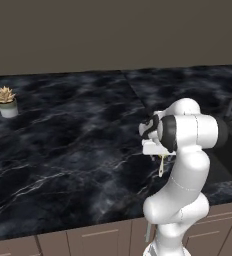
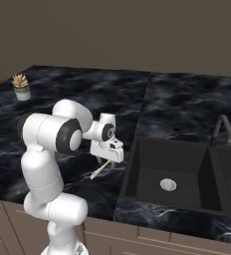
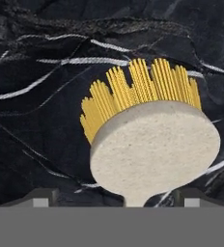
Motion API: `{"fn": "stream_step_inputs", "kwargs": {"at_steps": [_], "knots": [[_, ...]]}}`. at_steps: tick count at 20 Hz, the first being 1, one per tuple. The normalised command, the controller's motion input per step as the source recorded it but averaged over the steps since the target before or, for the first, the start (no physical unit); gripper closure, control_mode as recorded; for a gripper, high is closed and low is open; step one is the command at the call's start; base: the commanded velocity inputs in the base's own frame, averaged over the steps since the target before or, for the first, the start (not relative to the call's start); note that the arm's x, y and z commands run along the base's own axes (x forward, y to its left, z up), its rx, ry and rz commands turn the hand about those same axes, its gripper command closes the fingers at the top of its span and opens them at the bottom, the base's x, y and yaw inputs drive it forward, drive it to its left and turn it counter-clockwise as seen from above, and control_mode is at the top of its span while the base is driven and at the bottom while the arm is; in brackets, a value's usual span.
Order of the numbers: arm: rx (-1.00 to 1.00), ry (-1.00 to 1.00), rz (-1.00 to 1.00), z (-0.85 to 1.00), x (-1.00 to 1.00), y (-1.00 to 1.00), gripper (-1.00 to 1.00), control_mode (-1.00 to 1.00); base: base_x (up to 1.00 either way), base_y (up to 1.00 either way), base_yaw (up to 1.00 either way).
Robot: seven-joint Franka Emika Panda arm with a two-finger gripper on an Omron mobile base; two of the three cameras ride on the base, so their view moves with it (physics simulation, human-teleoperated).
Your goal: Grab the spray bottle from the cabinet, then place it next to the cutting board for sanitizing. Then grab the dish brush from the countertop next to the sink and place it next to the cutting board.
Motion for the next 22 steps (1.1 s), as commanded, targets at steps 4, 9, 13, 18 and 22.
{"fn": "stream_step_inputs", "kwargs": {"at_steps": [4,9,13,18,22], "knots": [[0.0,0.0,-0.04,-0.25,0.16,0.0,1.0,-1.0,0.0,0.0,0.0],[0.0,0.0,-0.04,-0.22,0.04,0.0,1.0,-1.0,0.0,0.0,0.0],[0.0,0.0,-0.01,-0.28,0.0,-0.03,1.0,-1.0,0.0,0.0,0.0],[0.0,0.0,0.0,-0.3,0.0,-0.01,1.0,-1.0,0.0,0.0,0.0],[0.0,0.0,0.0,-0.03,-0.06,0.0,1.0,-1.0,0.0,0.0,0.0]]}}
